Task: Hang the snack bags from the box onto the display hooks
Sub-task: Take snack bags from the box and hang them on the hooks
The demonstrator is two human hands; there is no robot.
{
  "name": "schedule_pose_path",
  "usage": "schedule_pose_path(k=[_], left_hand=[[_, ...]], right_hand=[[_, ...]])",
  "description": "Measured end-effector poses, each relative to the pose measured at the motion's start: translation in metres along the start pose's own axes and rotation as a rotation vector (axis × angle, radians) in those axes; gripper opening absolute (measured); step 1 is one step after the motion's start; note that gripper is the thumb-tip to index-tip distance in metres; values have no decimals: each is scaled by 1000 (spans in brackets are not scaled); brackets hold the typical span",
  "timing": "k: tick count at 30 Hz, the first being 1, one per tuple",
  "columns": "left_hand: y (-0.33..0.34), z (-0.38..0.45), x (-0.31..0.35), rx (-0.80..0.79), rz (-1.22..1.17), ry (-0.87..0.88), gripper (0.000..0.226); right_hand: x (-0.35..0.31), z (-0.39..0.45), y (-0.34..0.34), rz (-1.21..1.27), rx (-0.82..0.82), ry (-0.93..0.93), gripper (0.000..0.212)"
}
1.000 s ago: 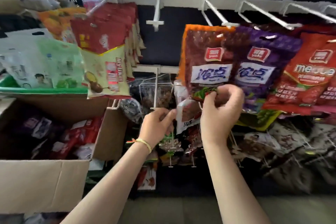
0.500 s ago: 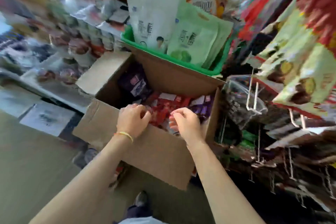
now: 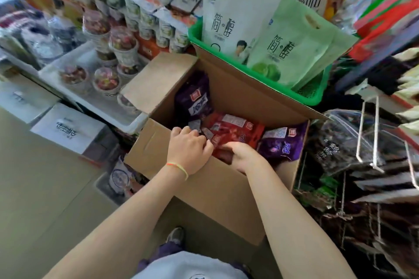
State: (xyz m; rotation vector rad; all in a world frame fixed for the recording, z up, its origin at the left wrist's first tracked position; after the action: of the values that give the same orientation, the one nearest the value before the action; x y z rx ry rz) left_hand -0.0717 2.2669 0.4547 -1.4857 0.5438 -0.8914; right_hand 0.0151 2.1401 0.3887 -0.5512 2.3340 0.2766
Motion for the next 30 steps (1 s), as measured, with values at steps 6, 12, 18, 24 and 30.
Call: schedule_pose_path(k=[6,12,18,24,30], left_hand=[[0,0,-3,-97,-113,-89,60],[-22,7,4,-153,-625,-36,58],[-74,1,62,-116,-1253,-153,21],[-117,-32,148,-538,-1568,-151,17],[-110,-92,252,-553,-1469,-129,21]], right_hand=[[-41,-36,11,202,-95,-155,47],[-81,-107,-2,430,-122,-335,50],[-104,-168,-65,387,-35,-571,43],[-87,-215,-157,191,226,-844,38],[-63,-254,-234,385,16,-813,94]])
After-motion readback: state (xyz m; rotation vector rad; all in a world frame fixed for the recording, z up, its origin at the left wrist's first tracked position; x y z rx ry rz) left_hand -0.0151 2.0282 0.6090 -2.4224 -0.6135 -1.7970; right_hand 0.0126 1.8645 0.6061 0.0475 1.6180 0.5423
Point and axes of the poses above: each hand's wrist, its own z-axis towards the middle knuckle, its own y-axis out of the palm, x = y × z, the point moved 6 cm from there along z, towards the middle knuckle, and after that the axes turned 14 degrees about -y, right-handed, at the moved point
